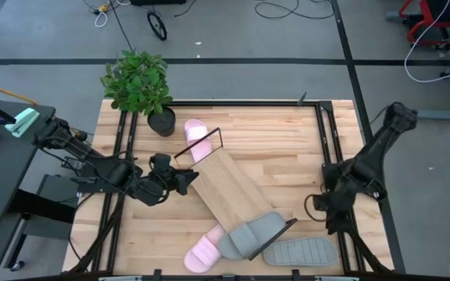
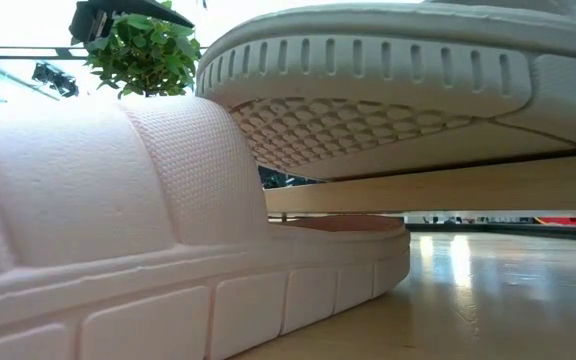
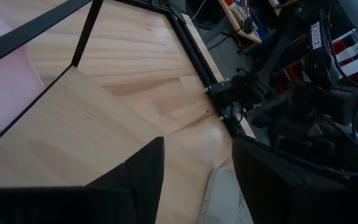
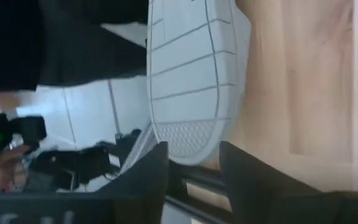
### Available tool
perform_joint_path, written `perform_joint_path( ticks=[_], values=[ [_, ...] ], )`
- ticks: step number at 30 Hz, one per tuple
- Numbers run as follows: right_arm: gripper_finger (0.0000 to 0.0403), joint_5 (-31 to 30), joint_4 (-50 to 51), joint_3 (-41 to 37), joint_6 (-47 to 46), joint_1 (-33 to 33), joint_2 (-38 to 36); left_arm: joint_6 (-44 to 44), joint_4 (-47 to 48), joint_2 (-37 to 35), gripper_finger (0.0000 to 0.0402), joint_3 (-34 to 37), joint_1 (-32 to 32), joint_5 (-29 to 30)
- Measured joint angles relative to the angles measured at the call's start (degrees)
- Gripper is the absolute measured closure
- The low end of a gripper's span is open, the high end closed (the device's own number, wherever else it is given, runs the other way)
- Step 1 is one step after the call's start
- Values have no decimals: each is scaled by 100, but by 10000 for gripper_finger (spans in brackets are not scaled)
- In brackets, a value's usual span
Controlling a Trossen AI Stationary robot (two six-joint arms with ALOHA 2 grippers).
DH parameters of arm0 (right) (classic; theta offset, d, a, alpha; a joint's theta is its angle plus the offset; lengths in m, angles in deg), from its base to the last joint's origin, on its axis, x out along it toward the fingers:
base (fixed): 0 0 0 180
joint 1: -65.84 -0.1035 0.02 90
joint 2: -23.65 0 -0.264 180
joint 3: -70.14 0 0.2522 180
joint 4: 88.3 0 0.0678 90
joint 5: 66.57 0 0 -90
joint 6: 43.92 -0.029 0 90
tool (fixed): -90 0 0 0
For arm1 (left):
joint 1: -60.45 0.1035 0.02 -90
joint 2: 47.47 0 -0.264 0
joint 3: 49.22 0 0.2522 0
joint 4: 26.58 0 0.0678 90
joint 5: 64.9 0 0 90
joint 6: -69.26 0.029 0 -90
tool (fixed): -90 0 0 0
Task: Pick and place slides into the shelf
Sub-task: Put the gray slide on the shelf
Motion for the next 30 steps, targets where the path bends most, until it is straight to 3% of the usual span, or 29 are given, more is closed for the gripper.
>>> perform_joint_path(
  ticks=[4, 11, 20, 30],
  values=[
    [190, -639, -251, 0, -691, -542, 329, 105, -4, 1, 206, 0, 4, -68],
    [125, -843, -517, 0, -1291, -1047, 1075, 131, -7, 2, 204, 0, 88, -272],
    [119, -1075, -829, 2, -1417, -1062, 1826, 226, -23, 2, 211, -2, 287, -705],
    [123, -1124, -906, 2, -1538, -1221, 1920, 245, -64, 2, 211, -2, 289, -767]
  ],
)
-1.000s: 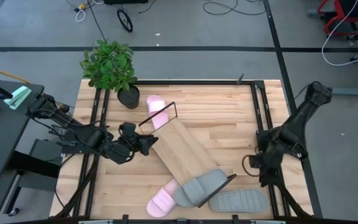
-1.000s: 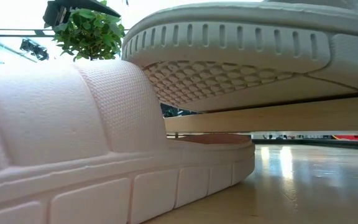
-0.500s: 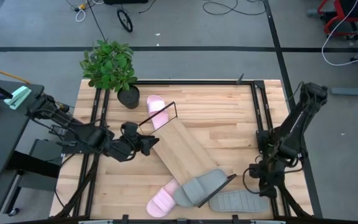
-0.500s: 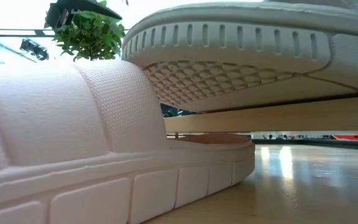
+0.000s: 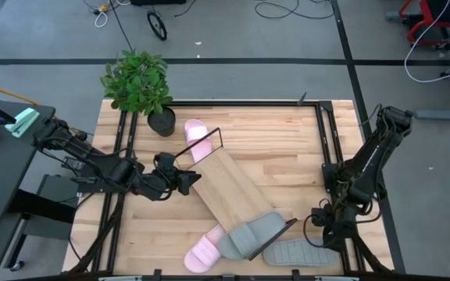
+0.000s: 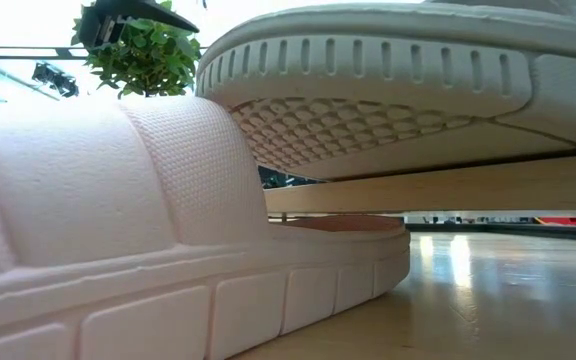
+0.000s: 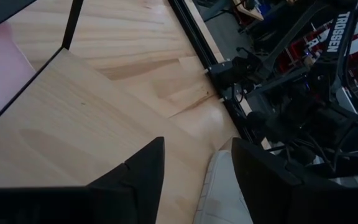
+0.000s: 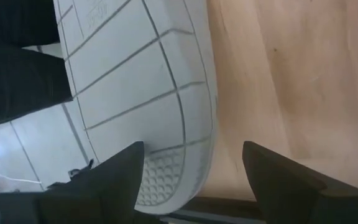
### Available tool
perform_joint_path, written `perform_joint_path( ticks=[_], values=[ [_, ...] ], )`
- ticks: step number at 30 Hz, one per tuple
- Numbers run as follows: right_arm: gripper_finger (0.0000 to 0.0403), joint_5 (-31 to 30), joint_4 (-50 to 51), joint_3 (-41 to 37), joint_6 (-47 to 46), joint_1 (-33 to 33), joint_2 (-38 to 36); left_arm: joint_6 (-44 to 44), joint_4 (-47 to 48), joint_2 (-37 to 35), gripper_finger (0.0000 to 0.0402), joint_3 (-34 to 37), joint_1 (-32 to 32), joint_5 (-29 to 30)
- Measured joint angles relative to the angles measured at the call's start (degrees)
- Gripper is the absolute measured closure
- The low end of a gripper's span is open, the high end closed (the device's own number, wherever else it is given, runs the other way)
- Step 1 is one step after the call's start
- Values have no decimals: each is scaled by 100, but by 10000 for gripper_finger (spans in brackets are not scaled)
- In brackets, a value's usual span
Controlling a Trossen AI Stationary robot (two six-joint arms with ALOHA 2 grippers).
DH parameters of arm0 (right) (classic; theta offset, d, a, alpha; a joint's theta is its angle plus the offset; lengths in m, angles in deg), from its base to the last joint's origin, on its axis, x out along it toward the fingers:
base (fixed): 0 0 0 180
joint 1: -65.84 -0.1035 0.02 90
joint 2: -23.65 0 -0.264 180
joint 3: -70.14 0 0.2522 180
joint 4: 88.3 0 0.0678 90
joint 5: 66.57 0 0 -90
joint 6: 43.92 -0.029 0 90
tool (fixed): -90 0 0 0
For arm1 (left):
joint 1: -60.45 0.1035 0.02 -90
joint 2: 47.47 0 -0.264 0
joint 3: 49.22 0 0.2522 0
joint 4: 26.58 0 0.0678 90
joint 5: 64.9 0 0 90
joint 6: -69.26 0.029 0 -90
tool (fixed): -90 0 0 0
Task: Pick and place slides into the shelf
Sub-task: Put the gray slide on the shelf
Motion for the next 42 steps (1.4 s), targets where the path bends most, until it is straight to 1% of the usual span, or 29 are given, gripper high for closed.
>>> perform_joint_path(
  ticks=[7, 16, 19, 22, 25, 28, 32, 33, 38, 42],
  values=[
    [123, -103, -13, 2, -202, -170, 68, 11, -15, 2, 212, 0, 0, 1],
    [124, -96, -316, 2, -252, -180, 629, 8, -24, 2, 218, 0, 0, 2],
    [132, -90, -337, 2, -292, -178, 832, 0, -26, 2, 217, 0, 0, 2],
    [159, -92, -443, 4, -287, -203, 999, -4, -28, 2, 217, 0, 0, 2],
    [205, -128, -602, 12, -283, -260, 1137, -6, -30, 2, 220, 0, 0, 4],
    [268, -193, -616, 17, -251, -348, 1176, -5, -31, 2, 224, 0, 0, 4],
    [372, -207, -604, 15, -208, -456, 1178, -2, -31, 2, 225, 0, 0, 5],
    [385, -225, -602, 14, -206, -477, 1178, -2, -31, 2, 224, 0, 0, 4],
    [394, -130, -561, 9, -208, -493, 1131, 0, -31, 2, 225, 0, 0, 7],
    [397, -49, -323, 7, -201, -493, 841, 5, -30, 2, 229, -1, 0, 7]
  ],
)
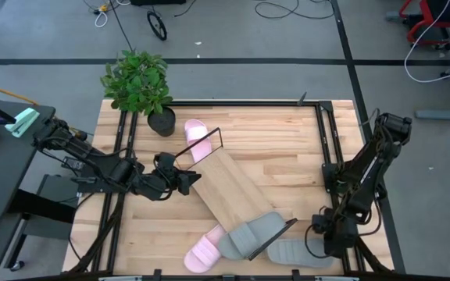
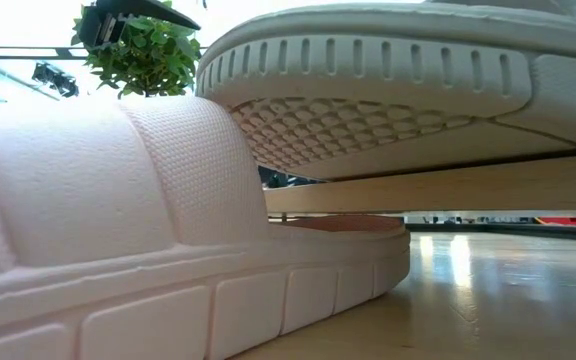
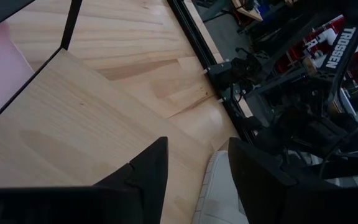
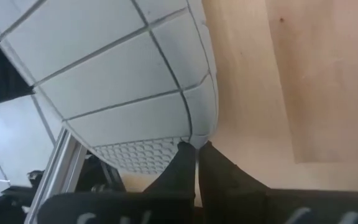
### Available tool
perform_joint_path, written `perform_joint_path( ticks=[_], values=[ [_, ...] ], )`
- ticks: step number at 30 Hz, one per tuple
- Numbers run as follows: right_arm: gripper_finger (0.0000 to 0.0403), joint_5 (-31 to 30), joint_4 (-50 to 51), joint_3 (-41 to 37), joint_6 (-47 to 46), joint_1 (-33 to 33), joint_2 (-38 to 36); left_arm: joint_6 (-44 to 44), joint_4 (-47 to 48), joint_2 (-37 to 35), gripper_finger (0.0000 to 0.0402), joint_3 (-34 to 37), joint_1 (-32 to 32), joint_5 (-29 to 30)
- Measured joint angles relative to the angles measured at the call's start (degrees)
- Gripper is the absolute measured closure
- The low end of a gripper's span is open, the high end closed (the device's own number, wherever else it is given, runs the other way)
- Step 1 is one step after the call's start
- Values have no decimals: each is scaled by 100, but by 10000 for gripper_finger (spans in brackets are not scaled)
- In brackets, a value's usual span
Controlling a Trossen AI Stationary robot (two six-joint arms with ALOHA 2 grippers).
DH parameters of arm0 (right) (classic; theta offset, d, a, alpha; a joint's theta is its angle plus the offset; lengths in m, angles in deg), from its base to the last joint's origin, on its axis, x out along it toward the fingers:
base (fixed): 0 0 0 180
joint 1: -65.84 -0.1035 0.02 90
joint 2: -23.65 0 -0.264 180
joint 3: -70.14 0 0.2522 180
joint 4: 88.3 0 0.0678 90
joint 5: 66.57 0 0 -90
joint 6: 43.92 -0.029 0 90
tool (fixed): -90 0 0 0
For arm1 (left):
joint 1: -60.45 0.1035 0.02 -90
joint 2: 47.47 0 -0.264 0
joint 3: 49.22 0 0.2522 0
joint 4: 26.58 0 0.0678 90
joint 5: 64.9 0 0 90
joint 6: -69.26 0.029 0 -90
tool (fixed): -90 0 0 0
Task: Pick and place slides into the shelf
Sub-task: Put the gray slide on the shelf
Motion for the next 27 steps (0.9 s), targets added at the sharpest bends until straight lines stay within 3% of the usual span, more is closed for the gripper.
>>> perform_joint_path(
  ticks=[4, 12, 19, 27],
  values=[
    [399, 291, 396, -11, -154, -24, -393, 7, 2, 0, 227, 0, 0, 2],
    [401, 204, 1119, 56, -311, -270, -1253, 7, 6, 0, 226, -2, 0, 4],
    [403, 265, 1711, 659, -63, -278, -1719, 7, 8, 0, 227, -2, 0, 50],
    [403, 309, 2780, 1551, 1, -271, -1750, 108, 8, 0, 227, -2, 0, 115]
  ],
)
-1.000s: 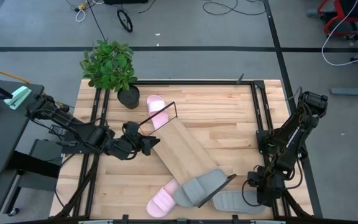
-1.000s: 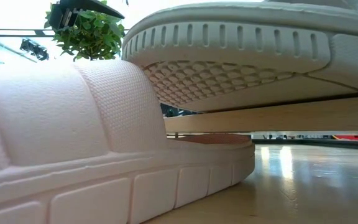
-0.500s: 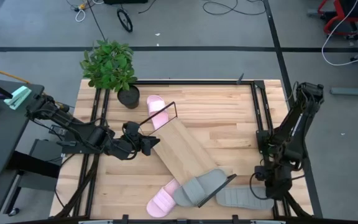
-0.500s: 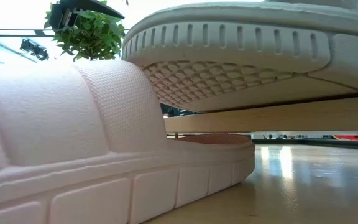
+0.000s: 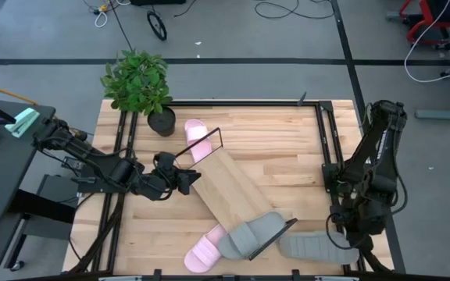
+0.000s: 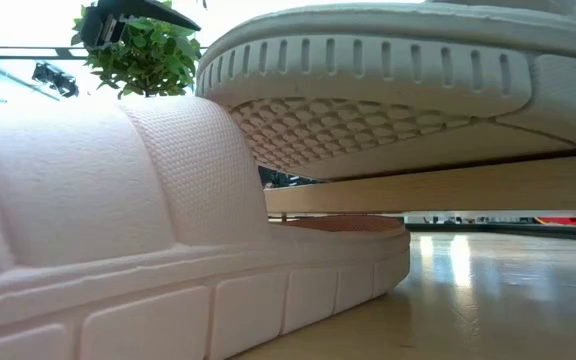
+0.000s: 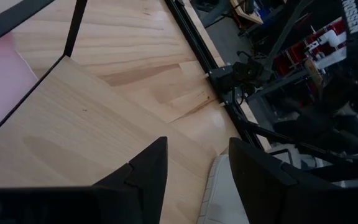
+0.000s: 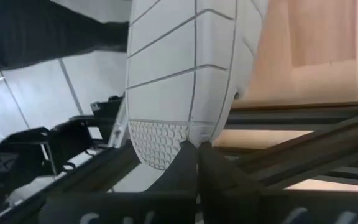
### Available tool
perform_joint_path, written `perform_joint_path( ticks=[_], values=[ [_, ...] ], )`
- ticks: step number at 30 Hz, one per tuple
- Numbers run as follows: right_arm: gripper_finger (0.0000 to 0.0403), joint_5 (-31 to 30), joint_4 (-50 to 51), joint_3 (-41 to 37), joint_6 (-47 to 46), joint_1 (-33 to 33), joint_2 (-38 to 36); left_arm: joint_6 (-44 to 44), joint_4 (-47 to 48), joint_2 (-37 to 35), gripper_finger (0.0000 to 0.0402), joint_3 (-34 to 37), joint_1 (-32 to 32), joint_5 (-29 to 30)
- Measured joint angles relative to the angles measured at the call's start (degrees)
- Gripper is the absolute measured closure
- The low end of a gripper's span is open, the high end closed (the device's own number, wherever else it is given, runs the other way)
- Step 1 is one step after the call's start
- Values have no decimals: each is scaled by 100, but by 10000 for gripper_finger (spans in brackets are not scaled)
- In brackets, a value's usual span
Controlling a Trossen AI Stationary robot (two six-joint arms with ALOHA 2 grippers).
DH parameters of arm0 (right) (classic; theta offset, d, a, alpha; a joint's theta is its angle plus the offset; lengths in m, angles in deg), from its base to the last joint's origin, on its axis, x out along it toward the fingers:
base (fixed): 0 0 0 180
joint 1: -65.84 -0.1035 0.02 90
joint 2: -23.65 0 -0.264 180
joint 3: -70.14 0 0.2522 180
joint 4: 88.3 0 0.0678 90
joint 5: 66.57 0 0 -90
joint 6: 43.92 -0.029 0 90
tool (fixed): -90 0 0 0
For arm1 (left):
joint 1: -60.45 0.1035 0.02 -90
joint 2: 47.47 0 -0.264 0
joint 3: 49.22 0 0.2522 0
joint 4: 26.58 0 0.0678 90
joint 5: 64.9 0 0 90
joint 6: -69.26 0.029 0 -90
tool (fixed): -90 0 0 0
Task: Pick and place slides into the shelf
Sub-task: Put the gray slide on the shelf
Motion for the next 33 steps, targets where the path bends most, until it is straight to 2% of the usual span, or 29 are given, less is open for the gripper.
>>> perform_joint_path(
  ticks=[5, 14, 20, 28, 33],
  values=[
    [403, -195, 392, 402, 14, 59, -3, 41, 0, 0, 228, 0, 26, 9],
    [403, 178, 367, 602, 239, 355, -1, 95, 0, 0, 228, 0, 94, 22],
    [403, 670, -160, 602, 398, 389, -1, 93, 0, 0, 227, 0, 94, 21],
    [403, 762, -1103, 613, 376, 599, 12, 91, 33, 0, 227, 0, 94, 22],
    [403, 771, -1093, 1012, 472, 769, 34, 73, 35, 0, 228, 0, 94, 22]
  ],
)
